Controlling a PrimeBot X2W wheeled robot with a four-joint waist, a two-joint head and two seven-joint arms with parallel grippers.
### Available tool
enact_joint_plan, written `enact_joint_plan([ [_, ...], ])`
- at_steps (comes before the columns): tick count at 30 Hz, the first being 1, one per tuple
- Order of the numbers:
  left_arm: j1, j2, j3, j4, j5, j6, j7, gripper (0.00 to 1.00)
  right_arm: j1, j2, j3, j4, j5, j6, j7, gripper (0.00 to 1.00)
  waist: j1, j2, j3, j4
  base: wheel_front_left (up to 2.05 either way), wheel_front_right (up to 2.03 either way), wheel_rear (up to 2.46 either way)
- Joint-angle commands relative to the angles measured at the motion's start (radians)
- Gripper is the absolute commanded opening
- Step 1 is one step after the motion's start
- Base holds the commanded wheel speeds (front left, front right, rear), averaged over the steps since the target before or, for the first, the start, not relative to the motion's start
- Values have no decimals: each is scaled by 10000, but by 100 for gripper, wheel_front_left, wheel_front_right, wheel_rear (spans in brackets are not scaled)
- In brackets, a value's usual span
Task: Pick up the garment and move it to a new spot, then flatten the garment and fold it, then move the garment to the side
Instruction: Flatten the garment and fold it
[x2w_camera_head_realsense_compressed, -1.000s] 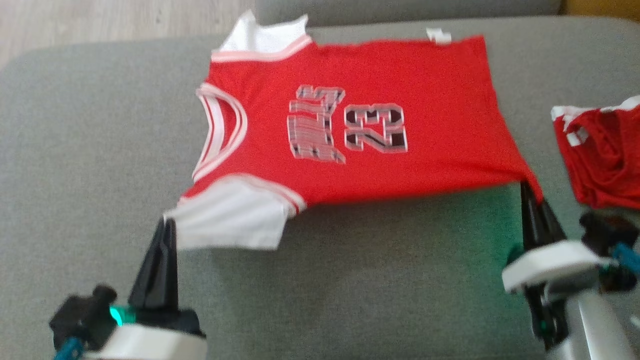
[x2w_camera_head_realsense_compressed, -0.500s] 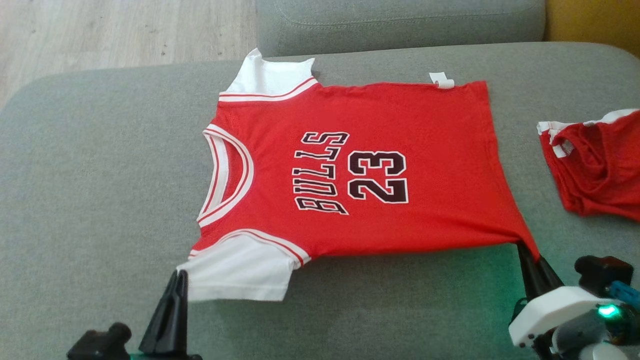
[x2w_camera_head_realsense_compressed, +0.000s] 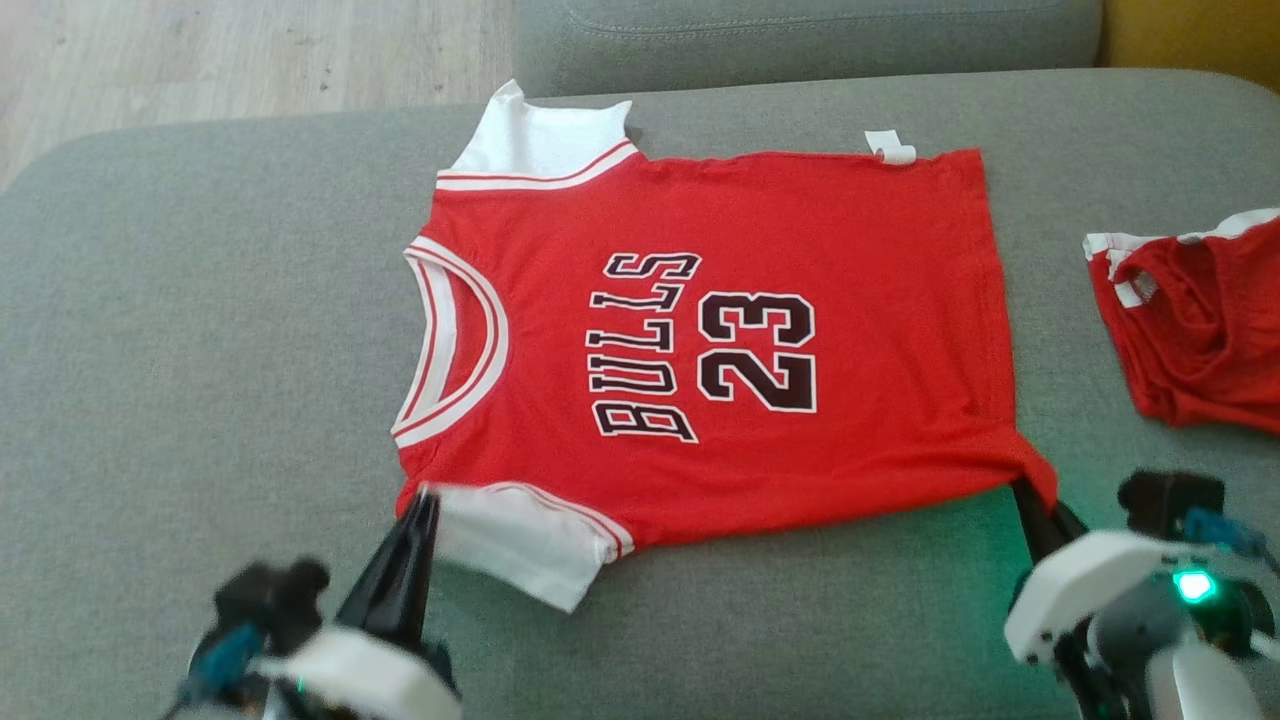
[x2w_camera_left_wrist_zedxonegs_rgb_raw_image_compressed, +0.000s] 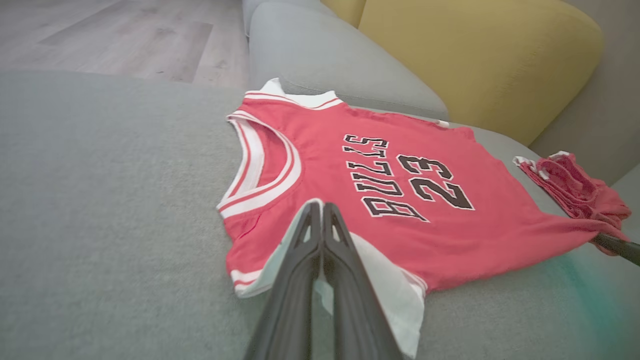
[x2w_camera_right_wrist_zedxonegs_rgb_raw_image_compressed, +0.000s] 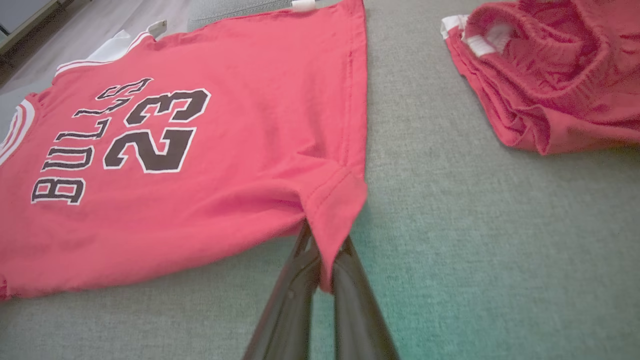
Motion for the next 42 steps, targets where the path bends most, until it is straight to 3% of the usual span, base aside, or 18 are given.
enact_joint_plan([
  [1, -1142, 23, 250, -11, 72, -222, 149, 0, -701, -65, 182, -313, -53, 37, 201, 0, -1, -1, 39, -22, 0, 0, 0],
  [10, -3608, -287, 430, 1674, 85, -928, 276, 0, -2017, -64, 93, -35, -261, 37, 1222, 0, -1, -1, 364, -202, 0, 0, 0],
  [16, -5208, -562, 501, 3306, 117, -1446, 117, 0, -3195, -64, 25, 804, -326, 37, 1546, 0, -1, -1, 698, -380, 0, 0, 0],
  [24, -6450, -943, 605, 5264, 245, -1763, -640, 0, -4634, -64, 46, 2516, -270, 37, 1207, 0, -1, -1, 1053, -600, 0, 0, 0],
  [30, -6839, -1101, 550, 6126, 223, -1996, -875, 0, -5500, -64, 198, 3557, -404, 37, 350, 0, -1, -1, 1274, -638, 0, 0, 0],
  [31, -6886, -1116, 544, 6226, 223, -2028, -923, 0, -5614, -64, 238, 3734, -417, 37, 251, 16, -1, -1, 1296, -634, 0, 0, 0],
  [32, -6932, -1132, 539, 6316, 229, -2054, -981, 0, -5715, -64, 275, 3906, -430, 37, 167, 22, -1, -1, 1316, -631, 0, 0, 0],
  [34, -7039, -1164, 524, 6463, 264, -2097, -1125, 0, -5888, -64, 308, 4225, -478, 37, 27, 42, -1, -1, 1350, -623, 0, 0, 0],
  [35, -7097, -1188, 507, 6538, 284, -2121, -1191, 0, -5963, -64, 308, 4370, -505, 37, -42, 57, -1, -1, 1361, -618, 0, 0, 0],
  [36, -7162, -1212, 483, 6591, 314, -2178, -1300, 0, -6033, -64, 292, 4496, -531, 37, -126, 84, -1, -1, 1371, -614, 0, 0, 0],
  [37, -7223, -1244, 468, 6627, 324, -2280, -1457, 0, -6097, -64, 259, 4599, -542, 37, -244, 100, -1, -1, 1383, -612, 0, 0, 0],
  [39, -7336, -1274, 450, 6740, 405, -2361, -1734, 0, -6209, -64, 245, 4805, -555, 37, -427, 100, -1, -1, 1397, -619, 0, 0, 0],
  [40, -7384, -1284, 436, 6774, 466, -2399, -1873, 8, -6259, -64, 243, 4890, -562, 37, -528, 100, -1, -1, 1400, -627, 0, 0, 0],
  [41, -7408, -1311, 445, 6806, 481, -2450, -1987, 36, -6300, -64, 249, 4963, -563, 37, -619, 100, -1, -1, 1397, -637, 0, 0, 0],
  [42, -7424, -1330, 449, 6835, 506, -2493, -2079, 91, -6329, -64, 264, 5033, -561, 37, -688, 100, -1, -1, 1390, -645, 0, 0, 0],
])
